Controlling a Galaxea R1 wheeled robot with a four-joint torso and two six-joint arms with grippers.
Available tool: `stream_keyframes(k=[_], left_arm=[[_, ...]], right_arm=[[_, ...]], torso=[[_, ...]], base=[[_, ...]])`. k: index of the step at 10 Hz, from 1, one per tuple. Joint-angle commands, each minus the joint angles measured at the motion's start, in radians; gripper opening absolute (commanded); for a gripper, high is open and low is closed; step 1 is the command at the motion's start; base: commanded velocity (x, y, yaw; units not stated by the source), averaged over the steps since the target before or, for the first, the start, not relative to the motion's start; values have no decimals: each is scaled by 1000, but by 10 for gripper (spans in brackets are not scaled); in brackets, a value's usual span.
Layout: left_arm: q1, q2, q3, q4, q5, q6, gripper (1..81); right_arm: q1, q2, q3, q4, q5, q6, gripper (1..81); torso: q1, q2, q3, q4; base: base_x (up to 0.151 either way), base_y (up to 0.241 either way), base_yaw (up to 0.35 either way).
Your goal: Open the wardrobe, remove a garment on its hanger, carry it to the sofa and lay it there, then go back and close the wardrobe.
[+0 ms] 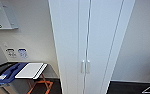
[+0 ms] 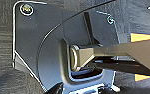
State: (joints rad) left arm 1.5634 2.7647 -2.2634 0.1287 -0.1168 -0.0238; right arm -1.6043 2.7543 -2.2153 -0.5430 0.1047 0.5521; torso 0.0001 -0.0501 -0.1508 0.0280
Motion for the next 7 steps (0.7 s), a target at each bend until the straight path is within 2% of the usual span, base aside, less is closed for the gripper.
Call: stream_keyframes(k=[1, 7], left_arm=[[-19, -13, 13, -3, 55, 5, 811], [-19, -9, 11, -3, 55, 5, 811]], right_arm=[[19, -9, 20, -14, -28, 2, 811], [19, -16, 22, -11, -8, 3, 811]], torso=[[0, 0, 0, 0], [0, 0, 0, 0]], base=[[112, 0, 0], [115, 0, 0]])
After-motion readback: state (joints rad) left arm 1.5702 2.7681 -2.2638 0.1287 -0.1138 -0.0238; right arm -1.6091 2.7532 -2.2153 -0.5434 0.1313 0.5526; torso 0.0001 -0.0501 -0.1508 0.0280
